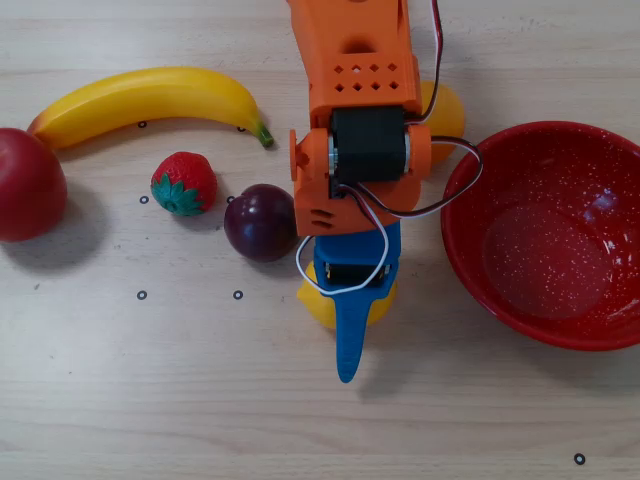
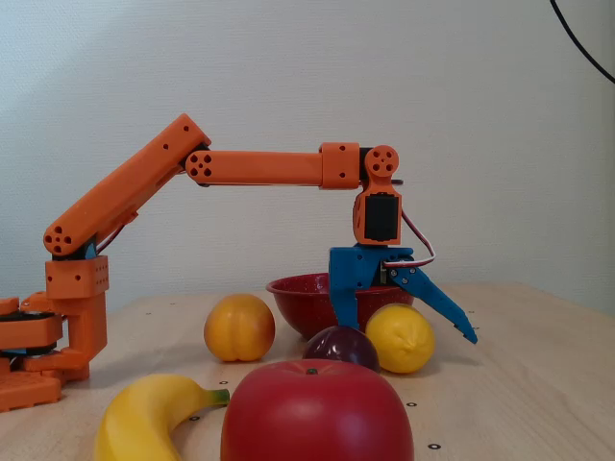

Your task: Put the lemon in the red bowl.

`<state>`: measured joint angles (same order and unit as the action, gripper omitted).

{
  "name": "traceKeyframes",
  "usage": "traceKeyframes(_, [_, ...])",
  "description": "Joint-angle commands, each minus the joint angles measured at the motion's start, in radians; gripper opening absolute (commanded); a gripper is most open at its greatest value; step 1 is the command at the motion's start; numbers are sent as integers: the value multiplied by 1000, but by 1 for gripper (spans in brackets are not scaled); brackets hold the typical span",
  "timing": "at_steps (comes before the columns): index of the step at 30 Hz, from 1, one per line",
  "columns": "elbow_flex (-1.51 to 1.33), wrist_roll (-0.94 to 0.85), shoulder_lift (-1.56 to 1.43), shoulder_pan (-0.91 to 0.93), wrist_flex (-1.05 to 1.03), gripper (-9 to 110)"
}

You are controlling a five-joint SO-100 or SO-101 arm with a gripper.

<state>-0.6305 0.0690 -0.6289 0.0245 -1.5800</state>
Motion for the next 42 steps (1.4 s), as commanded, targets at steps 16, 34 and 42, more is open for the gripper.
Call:
traceKeyframes(16, [86,28,-49,21,-21,38])
traceKeyframes(34, [84,31,-46,17,-18,30])
traceKeyframes(42, [94,46,-43,14,-34,11])
